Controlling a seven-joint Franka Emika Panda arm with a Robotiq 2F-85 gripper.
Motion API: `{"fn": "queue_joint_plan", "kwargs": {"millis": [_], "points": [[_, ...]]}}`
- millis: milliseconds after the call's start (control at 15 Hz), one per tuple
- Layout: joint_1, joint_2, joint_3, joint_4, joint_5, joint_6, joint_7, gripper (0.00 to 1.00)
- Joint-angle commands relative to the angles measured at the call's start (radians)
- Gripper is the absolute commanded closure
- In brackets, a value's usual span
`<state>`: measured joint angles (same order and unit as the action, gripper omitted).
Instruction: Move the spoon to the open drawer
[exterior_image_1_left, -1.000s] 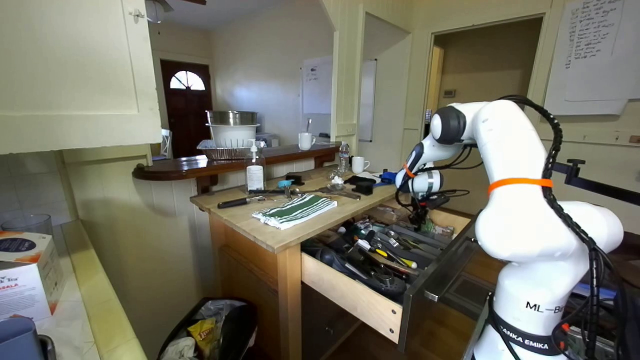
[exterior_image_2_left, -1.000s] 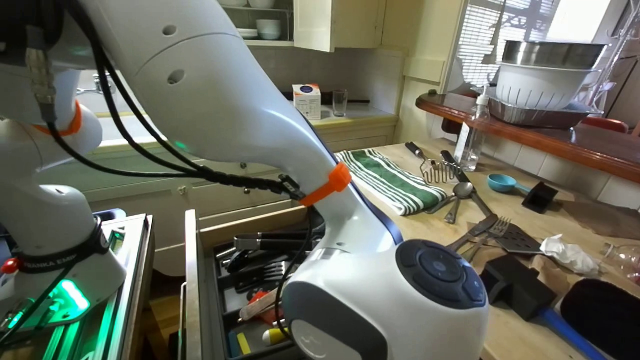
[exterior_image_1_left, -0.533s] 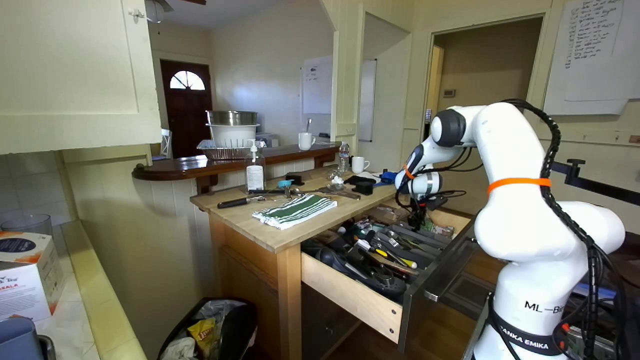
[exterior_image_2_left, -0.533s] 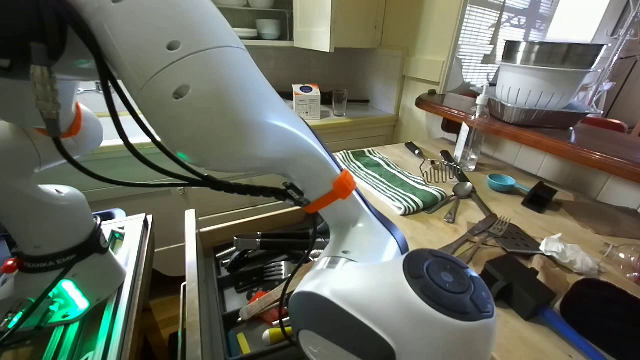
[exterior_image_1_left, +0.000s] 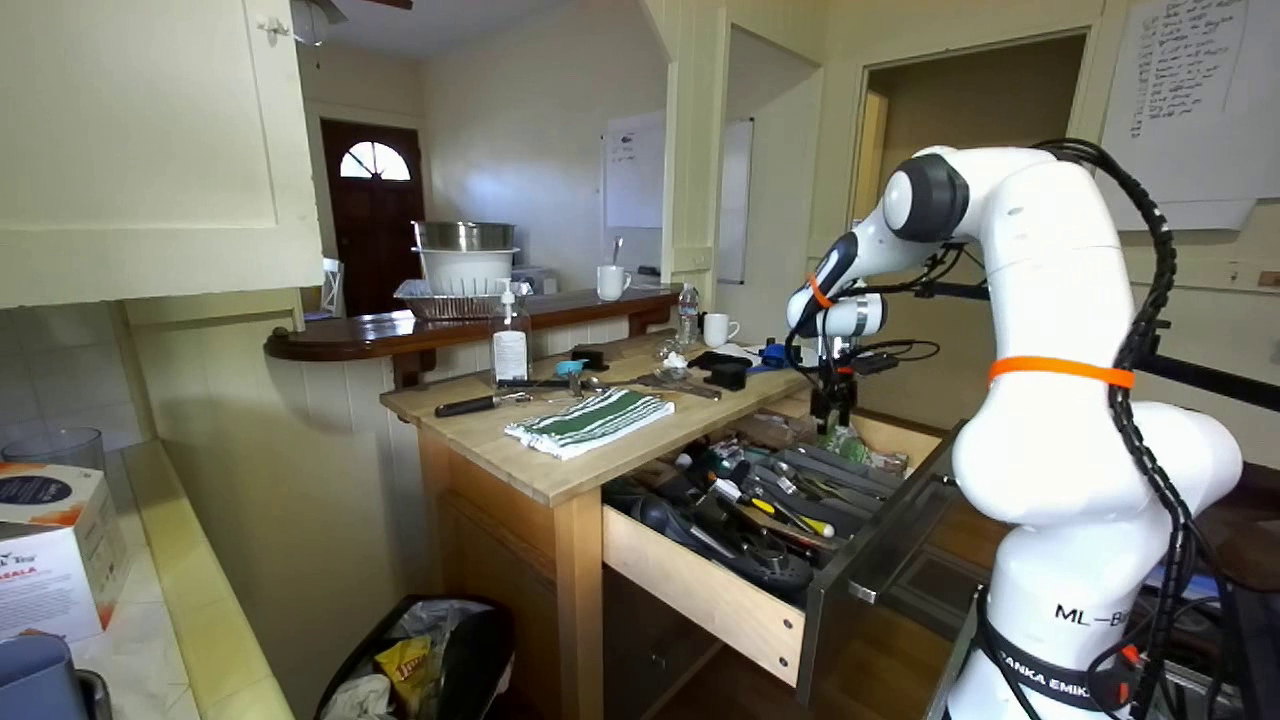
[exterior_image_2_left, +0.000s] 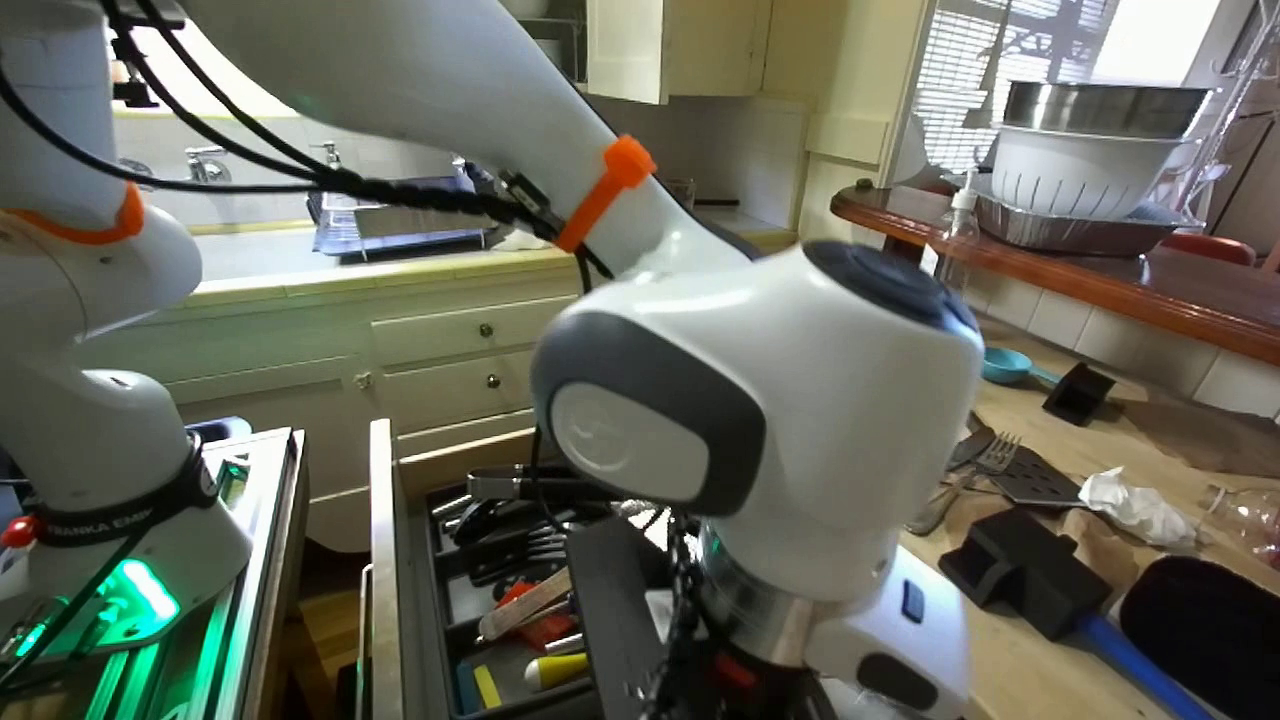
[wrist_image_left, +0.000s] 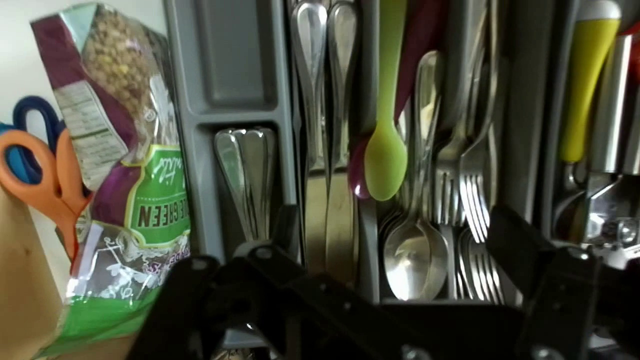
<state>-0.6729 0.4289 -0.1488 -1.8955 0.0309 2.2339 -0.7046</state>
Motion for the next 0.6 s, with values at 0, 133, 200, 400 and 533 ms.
{"fn": "queue_joint_plan", "kwargs": {"millis": [0,133,200,400,533], "points": [[0.078,-0.229,-0.065,-0.211,-0.047,0.028,0.104,0.0],[0.119,-0.339,-0.095,-0.294,-0.064,0.057,0.16,0.0],[0.139,-0.39,-0.108,-0.325,-0.079,0.064,0.18,0.0],[0.157,-0.312,-0.134,-0.227,-0.035,0.016,0.125,0.0],[0.157,-0.298,-0.136,-0.222,-0.035,0.016,0.124,0.0]]}}
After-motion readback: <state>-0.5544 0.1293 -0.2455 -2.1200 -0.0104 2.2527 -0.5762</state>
